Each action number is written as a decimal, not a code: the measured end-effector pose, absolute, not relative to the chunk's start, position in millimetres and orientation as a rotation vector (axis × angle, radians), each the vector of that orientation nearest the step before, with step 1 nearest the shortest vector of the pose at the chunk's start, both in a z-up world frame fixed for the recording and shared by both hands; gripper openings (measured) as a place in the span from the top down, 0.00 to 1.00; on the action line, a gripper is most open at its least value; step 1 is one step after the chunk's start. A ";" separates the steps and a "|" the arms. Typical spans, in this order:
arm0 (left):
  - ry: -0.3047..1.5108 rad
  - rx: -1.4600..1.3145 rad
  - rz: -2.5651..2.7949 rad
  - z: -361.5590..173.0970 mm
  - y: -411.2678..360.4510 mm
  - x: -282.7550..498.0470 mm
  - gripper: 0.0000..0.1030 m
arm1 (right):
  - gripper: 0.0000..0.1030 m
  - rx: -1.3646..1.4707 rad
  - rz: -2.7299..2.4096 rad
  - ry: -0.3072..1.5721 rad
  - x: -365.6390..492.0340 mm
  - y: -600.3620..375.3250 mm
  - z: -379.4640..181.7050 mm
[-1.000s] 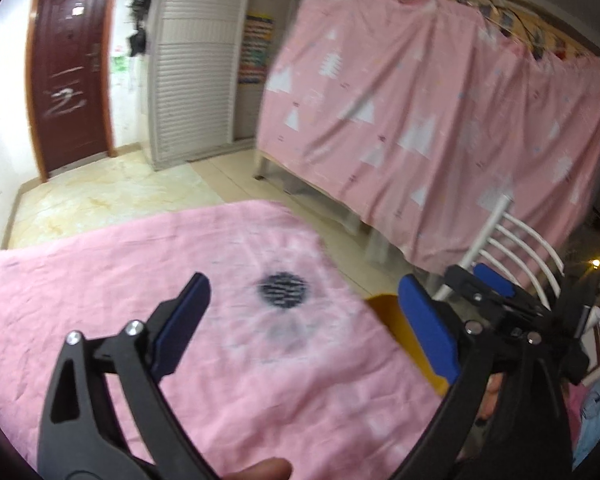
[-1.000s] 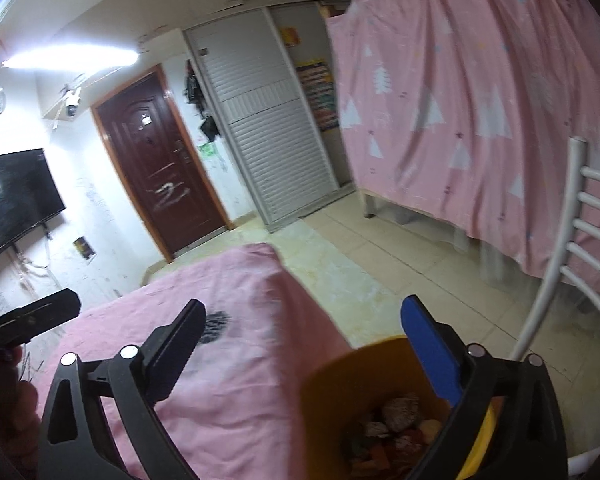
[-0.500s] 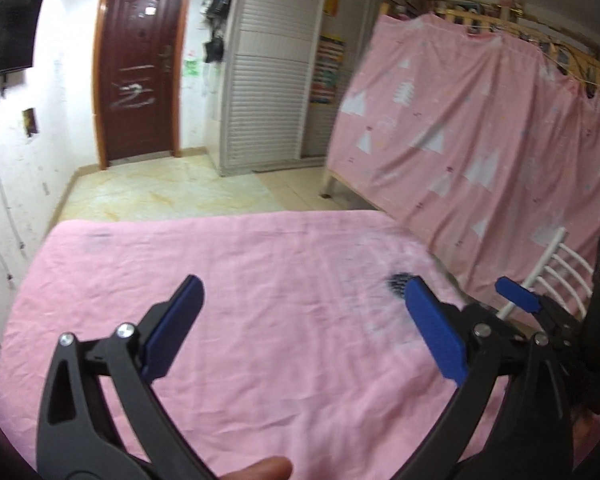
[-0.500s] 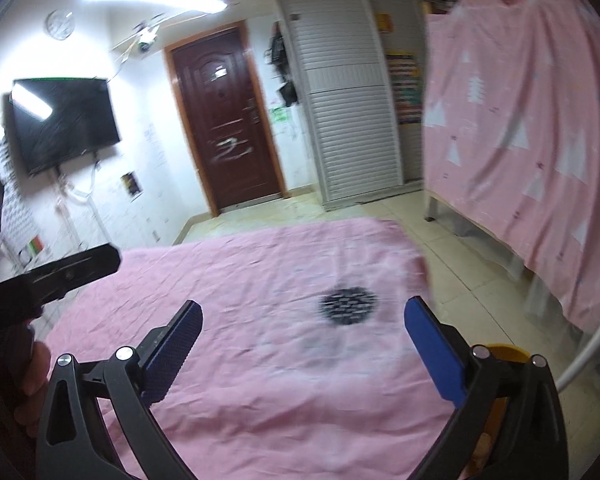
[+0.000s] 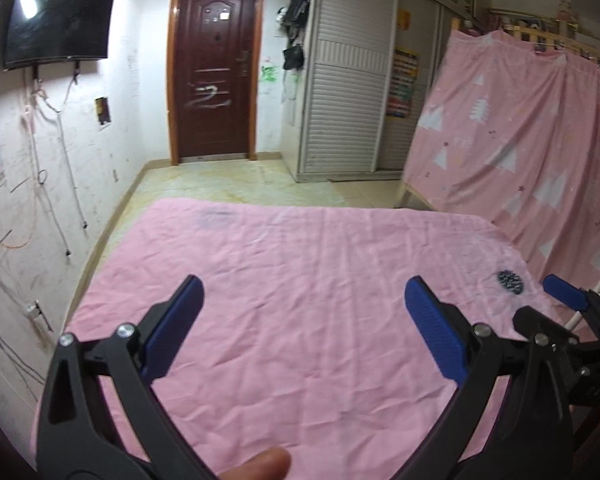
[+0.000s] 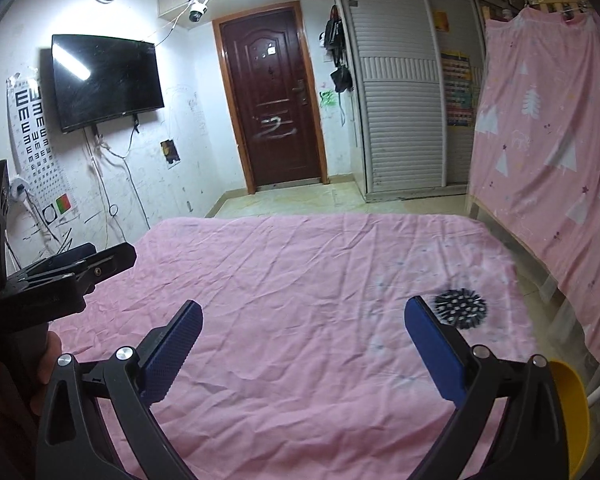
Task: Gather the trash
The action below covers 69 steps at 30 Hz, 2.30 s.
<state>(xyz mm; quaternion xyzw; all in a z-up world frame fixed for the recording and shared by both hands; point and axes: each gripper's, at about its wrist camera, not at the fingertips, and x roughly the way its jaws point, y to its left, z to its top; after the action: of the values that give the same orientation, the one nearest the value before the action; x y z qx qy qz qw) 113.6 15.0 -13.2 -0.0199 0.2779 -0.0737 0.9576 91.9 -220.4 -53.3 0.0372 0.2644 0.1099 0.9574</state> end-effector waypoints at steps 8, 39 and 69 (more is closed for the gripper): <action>0.592 -0.045 -0.112 -29.8 35.8 119.9 0.06 | 0.09 0.066 0.248 0.567 96.5 -205.7 -64.2; 0.594 0.013 -0.090 -35.3 21.0 122.1 0.06 | 0.09 0.117 0.273 0.580 97.5 -211.4 -70.0; 0.598 0.018 -0.080 -37.4 19.4 122.7 0.06 | 0.09 0.118 0.273 0.581 97.2 -211.8 -70.1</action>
<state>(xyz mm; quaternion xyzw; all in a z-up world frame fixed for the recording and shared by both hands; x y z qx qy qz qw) 122.7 19.4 -37.4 0.0091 0.2945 -0.0392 0.9548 97.2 -211.8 -70.1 0.0578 0.2852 0.1339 0.9473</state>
